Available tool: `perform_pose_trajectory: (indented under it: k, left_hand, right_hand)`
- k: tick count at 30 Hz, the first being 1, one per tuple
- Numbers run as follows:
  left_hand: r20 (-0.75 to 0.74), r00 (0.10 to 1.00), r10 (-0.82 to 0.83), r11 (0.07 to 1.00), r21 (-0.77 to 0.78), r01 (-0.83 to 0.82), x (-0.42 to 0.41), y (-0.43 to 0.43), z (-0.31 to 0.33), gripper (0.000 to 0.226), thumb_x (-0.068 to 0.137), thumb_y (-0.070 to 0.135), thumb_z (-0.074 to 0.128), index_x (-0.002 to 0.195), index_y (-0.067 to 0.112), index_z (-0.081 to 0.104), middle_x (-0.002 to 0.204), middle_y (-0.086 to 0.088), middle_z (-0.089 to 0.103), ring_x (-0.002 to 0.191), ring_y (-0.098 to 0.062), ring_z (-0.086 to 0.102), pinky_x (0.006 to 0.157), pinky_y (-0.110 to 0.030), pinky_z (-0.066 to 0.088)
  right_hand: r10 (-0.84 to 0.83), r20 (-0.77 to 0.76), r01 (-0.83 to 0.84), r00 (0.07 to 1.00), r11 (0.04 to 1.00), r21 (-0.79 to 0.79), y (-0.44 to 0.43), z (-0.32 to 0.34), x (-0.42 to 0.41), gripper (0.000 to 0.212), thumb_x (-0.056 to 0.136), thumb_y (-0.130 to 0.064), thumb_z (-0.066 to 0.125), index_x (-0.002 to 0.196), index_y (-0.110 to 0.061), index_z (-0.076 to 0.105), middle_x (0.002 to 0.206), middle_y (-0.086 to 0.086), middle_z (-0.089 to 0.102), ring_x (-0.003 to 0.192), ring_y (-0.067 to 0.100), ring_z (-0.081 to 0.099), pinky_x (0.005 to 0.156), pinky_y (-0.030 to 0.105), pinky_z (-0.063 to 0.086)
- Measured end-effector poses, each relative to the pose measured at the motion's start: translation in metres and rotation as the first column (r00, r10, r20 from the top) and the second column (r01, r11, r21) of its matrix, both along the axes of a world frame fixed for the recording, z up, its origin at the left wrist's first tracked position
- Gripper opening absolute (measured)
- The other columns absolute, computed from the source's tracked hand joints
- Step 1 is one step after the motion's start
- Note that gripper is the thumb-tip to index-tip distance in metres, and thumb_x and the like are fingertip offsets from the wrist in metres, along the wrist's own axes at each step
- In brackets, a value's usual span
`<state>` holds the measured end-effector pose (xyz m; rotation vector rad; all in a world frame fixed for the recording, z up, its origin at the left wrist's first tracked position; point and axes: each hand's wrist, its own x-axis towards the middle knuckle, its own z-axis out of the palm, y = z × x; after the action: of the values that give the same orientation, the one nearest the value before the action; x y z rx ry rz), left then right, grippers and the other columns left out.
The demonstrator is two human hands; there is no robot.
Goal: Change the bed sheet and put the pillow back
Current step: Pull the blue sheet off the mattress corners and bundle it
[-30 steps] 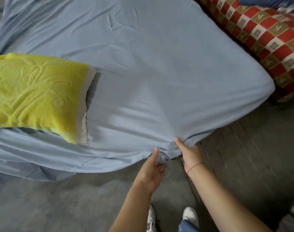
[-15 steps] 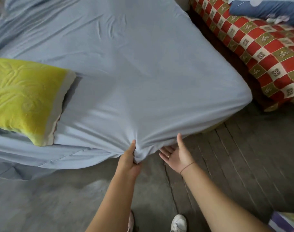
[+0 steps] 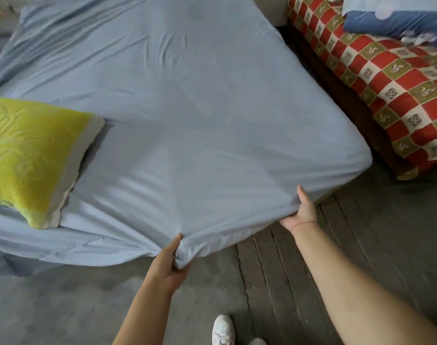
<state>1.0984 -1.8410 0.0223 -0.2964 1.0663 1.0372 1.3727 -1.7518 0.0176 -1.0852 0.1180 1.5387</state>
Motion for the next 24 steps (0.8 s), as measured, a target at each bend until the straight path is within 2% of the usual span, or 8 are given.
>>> perform_pose_trajectory:
  k: [5,8,10,12,14,18,21,24]
  left_hand:
    - [-0.094,0.995,0.043,0.995,-0.082,-0.051,0.022,0.0,-0.022,0.014,0.097,0.017,0.052,0.098,0.007,0.061,0.077,-0.011,0.074,0.064,-0.025,0.072,0.045,-0.037,0.056]
    - [-0.133,0.99,0.048,0.991,-0.114,-0.063,0.045,0.007,-0.028,0.014,0.097,0.024,0.053,0.1,0.013,0.061,0.083,-0.008,0.074,0.074,-0.027,0.069,0.051,-0.035,0.058]
    - [-0.13,0.991,0.011,0.993,-0.117,-0.026,0.076,0.014,-0.028,0.017,0.097,0.03,0.053,0.095,0.016,0.062,0.095,-0.008,0.072,0.079,-0.025,0.066,0.065,-0.035,0.054]
    - [-0.102,0.993,-0.056,0.995,-0.094,0.047,0.123,0.023,-0.024,0.024,0.096,0.037,0.053,0.098,0.015,0.062,0.091,-0.009,0.072,0.085,-0.023,0.061,0.072,-0.034,0.047]
    - [-0.038,0.992,-0.116,0.993,-0.025,0.115,0.182,0.035,-0.018,0.037,0.092,0.041,0.056,0.111,0.01,0.063,0.097,-0.012,0.072,0.091,-0.026,0.063,0.077,-0.035,0.051]
    - [0.071,0.966,-0.248,0.965,0.1,0.241,0.293,0.056,0.001,0.059,0.083,0.045,0.061,0.122,0.002,0.062,0.124,-0.018,0.064,0.109,-0.033,0.062,0.091,-0.041,0.052]
    - [0.1,0.974,-0.204,0.979,0.035,0.201,0.339,0.068,0.005,0.047,0.077,0.034,0.067,0.108,-0.001,0.065,0.101,-0.02,0.066,0.084,-0.032,0.064,0.07,-0.036,0.054]
    - [-0.026,0.994,-0.108,0.994,-0.001,0.108,0.35,0.068,0.002,0.025,0.093,0.018,0.058,0.098,-0.005,0.064,0.082,-0.019,0.071,0.067,-0.027,0.07,0.058,-0.032,0.057]
  right_hand:
    - [-0.053,-0.041,0.056,0.998,0.997,0.056,-0.027,-0.016,0.056,0.046,0.05,-0.038,0.084,0.09,-0.015,0.079,0.103,0.012,0.073,0.093,0.031,0.07,0.082,0.049,0.052]
    - [-0.082,-0.054,0.082,0.995,0.997,0.002,-0.036,-0.016,0.086,0.024,0.084,-0.037,0.063,0.085,-0.02,0.08,0.098,0.009,0.074,0.099,0.031,0.065,0.087,0.051,0.052]
    - [-0.036,-0.017,0.036,0.999,0.999,0.006,-0.036,-0.019,0.099,0.035,0.095,-0.032,0.051,0.081,-0.021,0.08,0.096,0.007,0.074,0.091,0.027,0.07,0.078,0.048,0.056]
    - [0.022,0.01,-0.022,1.0,1.0,0.008,-0.037,-0.017,0.107,0.025,0.091,-0.028,0.057,0.106,-0.019,0.074,0.109,0.008,0.072,0.099,0.026,0.068,0.082,0.045,0.057]
    - [0.111,0.03,-0.111,0.993,0.994,-0.002,-0.04,-0.02,0.117,0.045,0.081,-0.024,0.062,0.125,-0.015,0.061,0.117,0.01,0.068,0.103,0.025,0.066,0.084,0.041,0.057]
    - [0.261,0.044,-0.26,0.964,0.965,-0.039,-0.053,-0.026,0.138,0.079,0.048,-0.026,0.092,0.12,-0.01,0.062,0.099,0.008,0.071,0.074,0.014,0.067,0.056,0.021,0.052]
    - [0.362,0.08,-0.359,0.929,0.932,-0.045,-0.052,-0.025,0.162,0.077,0.035,-0.033,0.096,0.102,-0.008,0.067,0.083,0.004,0.07,0.065,0.009,0.061,0.056,0.019,0.045]
    - [0.437,0.065,-0.433,0.897,0.899,-0.066,-0.037,-0.019,0.182,0.048,0.056,-0.04,0.087,0.092,-0.016,0.066,0.073,-0.002,0.064,0.064,0.007,0.054,0.061,0.021,0.038]
